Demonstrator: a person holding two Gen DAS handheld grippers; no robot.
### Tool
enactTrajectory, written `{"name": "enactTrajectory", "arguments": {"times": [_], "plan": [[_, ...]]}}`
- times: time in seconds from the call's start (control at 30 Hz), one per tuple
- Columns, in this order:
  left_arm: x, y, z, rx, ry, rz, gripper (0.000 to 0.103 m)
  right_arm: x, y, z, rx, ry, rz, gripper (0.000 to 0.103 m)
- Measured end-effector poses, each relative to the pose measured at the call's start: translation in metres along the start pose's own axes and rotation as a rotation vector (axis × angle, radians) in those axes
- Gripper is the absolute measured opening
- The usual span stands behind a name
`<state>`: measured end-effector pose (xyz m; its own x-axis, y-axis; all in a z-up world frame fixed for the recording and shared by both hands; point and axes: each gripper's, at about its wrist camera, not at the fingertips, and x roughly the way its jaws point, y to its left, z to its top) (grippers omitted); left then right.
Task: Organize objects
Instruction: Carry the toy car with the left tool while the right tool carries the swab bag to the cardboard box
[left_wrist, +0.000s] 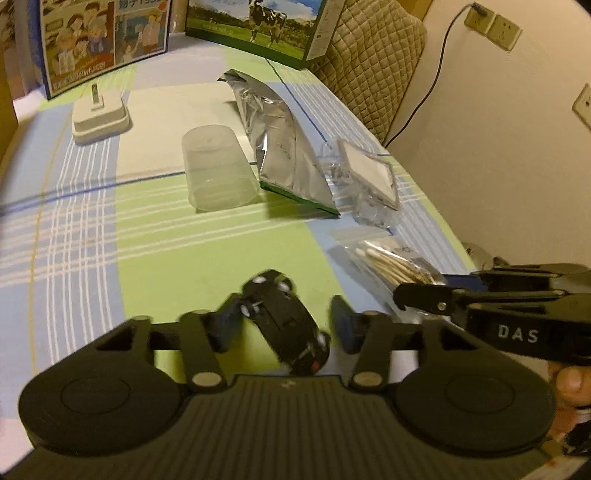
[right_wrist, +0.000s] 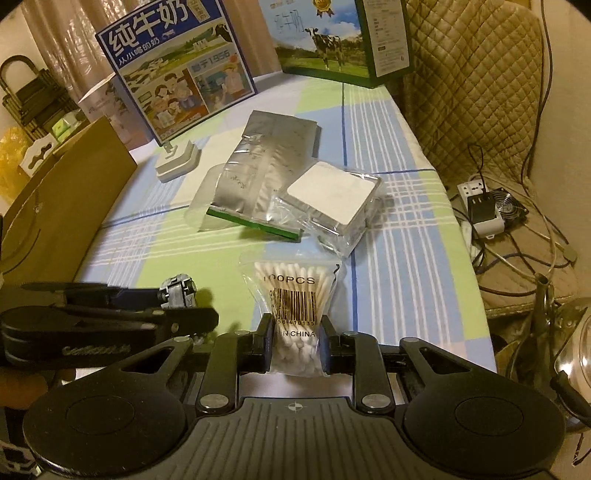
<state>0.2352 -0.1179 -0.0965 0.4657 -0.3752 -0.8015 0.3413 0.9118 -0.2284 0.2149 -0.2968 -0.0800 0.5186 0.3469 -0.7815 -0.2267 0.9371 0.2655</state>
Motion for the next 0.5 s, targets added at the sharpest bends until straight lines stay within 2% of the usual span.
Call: {"name": "enactTrajectory", "arguments": {"times": [0.03,0.17,0.5], "plan": [[0.0,0.001,0.001,0.007,0.005,0.004,0.033,0.0,0.0,0.0,-0.001,0.0,0.001,0.021],[-0.001,0.011,0.005,0.057,0.033,0.02,0.027,-0.002,0.003,-0.001,-0.015,-0.006,0.002,0.021],[-0.006,0.022,0.004,0.13,0.064,0.064,0.027,0.002,0.015,-0.003,-0.071,0.004,-0.017,0.021]]}}
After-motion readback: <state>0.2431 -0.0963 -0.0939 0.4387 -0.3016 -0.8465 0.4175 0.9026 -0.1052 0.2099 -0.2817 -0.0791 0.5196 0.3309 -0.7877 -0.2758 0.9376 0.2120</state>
